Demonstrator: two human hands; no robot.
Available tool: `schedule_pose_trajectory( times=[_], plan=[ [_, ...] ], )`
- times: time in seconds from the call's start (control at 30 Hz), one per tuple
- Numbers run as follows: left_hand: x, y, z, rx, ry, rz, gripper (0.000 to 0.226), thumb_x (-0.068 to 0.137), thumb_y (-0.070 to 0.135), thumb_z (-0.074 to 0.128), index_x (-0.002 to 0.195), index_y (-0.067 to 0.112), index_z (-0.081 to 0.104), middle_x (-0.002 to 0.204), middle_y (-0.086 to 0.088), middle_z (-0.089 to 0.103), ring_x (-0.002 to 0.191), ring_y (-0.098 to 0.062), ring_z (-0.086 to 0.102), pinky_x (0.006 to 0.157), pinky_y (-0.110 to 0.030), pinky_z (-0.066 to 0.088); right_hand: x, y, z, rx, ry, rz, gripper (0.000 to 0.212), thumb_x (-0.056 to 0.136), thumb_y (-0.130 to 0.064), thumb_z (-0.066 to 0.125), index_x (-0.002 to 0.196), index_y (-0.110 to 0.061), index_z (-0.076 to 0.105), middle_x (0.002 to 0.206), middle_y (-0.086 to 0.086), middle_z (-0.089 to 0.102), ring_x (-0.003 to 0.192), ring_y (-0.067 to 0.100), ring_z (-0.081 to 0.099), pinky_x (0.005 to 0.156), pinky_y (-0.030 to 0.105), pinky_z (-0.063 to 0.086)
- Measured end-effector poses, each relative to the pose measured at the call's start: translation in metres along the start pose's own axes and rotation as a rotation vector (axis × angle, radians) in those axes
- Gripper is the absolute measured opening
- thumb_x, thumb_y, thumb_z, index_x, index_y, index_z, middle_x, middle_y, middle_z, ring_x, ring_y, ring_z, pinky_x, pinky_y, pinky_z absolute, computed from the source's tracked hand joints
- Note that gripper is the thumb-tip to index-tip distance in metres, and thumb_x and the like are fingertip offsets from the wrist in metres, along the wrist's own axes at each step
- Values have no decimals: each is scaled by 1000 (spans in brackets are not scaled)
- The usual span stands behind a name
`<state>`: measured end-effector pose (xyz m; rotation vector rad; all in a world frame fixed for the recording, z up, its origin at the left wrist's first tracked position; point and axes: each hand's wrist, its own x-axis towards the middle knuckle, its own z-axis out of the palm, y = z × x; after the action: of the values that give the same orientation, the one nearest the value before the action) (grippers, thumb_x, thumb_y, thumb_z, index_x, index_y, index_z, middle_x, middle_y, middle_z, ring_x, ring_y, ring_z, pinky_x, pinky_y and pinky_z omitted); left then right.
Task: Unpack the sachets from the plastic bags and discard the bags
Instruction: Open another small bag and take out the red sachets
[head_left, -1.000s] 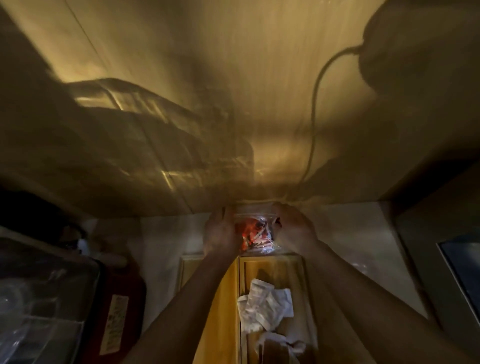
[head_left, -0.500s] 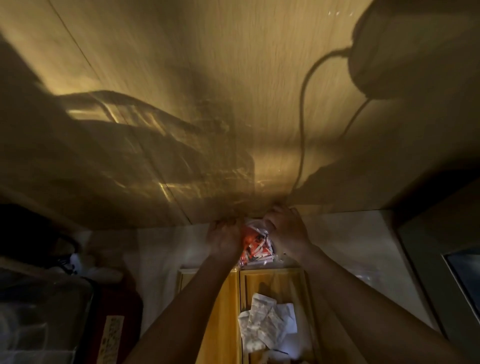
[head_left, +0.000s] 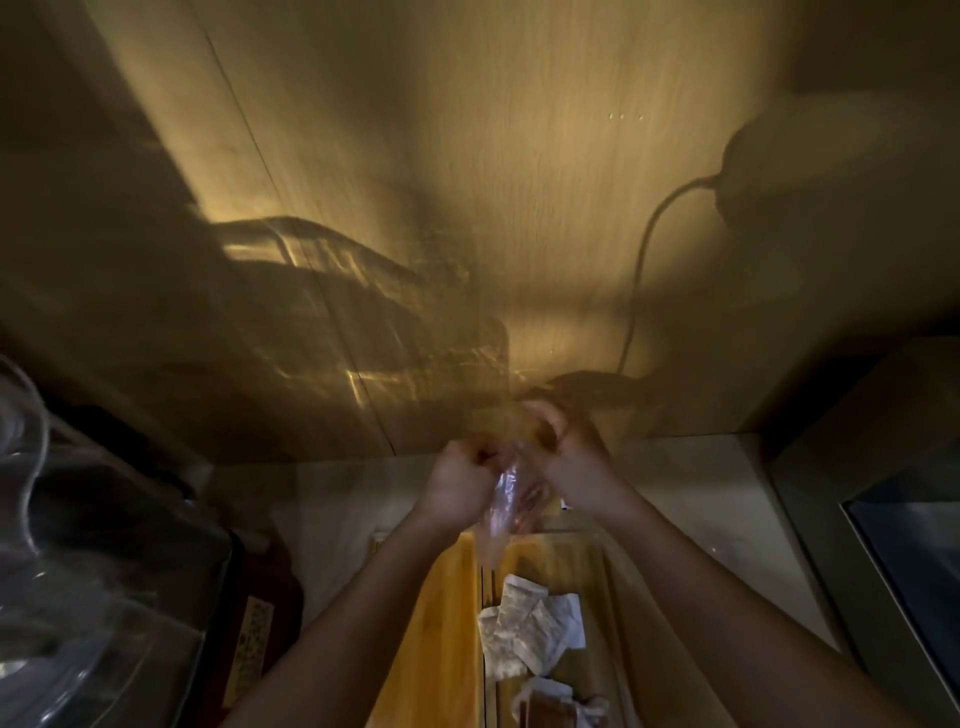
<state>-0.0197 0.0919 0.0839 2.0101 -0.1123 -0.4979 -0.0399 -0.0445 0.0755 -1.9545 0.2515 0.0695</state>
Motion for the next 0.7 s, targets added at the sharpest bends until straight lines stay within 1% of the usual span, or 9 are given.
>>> schedule_pose_trajectory(
  times=[0.1, 0.23, 0.33, 0.4, 0.47, 0.53, 0.57, 0.63, 0.7],
  plan=[
    [-17, 1, -4, -258, -24, -120, 14, 90, 1, 51, 85, 5, 63, 71, -7, 62, 57, -13, 58, 50, -22, 48, -20, -12, 7, 10, -20, -69, 41, 87, -29, 58, 126, -25, 47, 120, -7, 50, 114, 12, 50, 94, 30, 44],
    [-36, 0, -10, -507, 24, -174, 16, 89, -2, 50, 82, 2, 64, 73, -15, 65, 57, -17, 63, 49, -25, 56, -39, -25, 16, -64, 72, -98, 46, 85, -32, 60, 127, -20, 48, 108, -9, 48, 103, 8, 49, 83, 24, 39],
    [-50, -2, -16, -627, 58, -218, 12, 89, 2, 54, 82, 3, 64, 77, -16, 67, 68, -23, 63, 57, -31, 57, -50, -32, 20, 2, -36, -110, 31, 81, -29, 64, 111, -20, 60, 93, -10, 60, 84, 1, 55, 72, 18, 42],
    [-59, -6, -18, -663, 86, -223, 14, 87, 8, 59, 75, 8, 64, 80, -15, 67, 73, -22, 62, 64, -33, 53, -58, -33, 24, -12, -142, -132, 21, 81, -23, 66, 101, -19, 64, 82, -13, 62, 75, -3, 55, 67, 12, 43],
    [-68, -11, -19, -651, 146, -192, 17, 86, 14, 62, 69, 13, 63, 76, -12, 66, 71, -20, 59, 63, -30, 47, -65, -35, 28, -35, -171, -148, 20, 81, -21, 65, 100, -13, 65, 84, -5, 66, 74, 0, 57, 66, 9, 44],
    [-78, -14, -18, -637, 204, -157, 20, 85, 16, 64, 65, 14, 60, 66, -7, 64, 65, -18, 55, 60, -28, 42, -72, -36, 32, -12, -194, -139, 21, 82, -20, 64, 99, -8, 65, 92, 7, 70, 78, 7, 60, 72, 19, 46],
    [-82, -16, -18, -639, 219, -147, 21, 85, 16, 64, 64, 14, 59, 63, -5, 62, 63, -18, 53, 59, -28, 41, -76, -37, 34, -12, -208, -137, 19, 83, -20, 63, 98, -9, 65, 91, 7, 70, 77, 7, 60, 73, 23, 47],
    [-92, -18, -18, -651, 241, -133, 23, 84, 17, 66, 63, 14, 57, 66, -10, 60, 68, -24, 53, 63, -32, 43, -84, -40, 37, -50, -246, -158, 15, 83, -18, 60, 94, -10, 66, 85, 4, 69, 72, 6, 60, 71, 25, 47],
    [-100, -21, -19, -640, 269, -108, 22, 83, 18, 67, 65, 12, 56, 75, -19, 60, 75, -26, 54, 64, -34, 43, -90, -42, 42, -88, -261, -200, 14, 81, -14, 59, 89, -6, 66, 81, 11, 70, 69, 10, 60, 67, 27, 46]
  ],
)
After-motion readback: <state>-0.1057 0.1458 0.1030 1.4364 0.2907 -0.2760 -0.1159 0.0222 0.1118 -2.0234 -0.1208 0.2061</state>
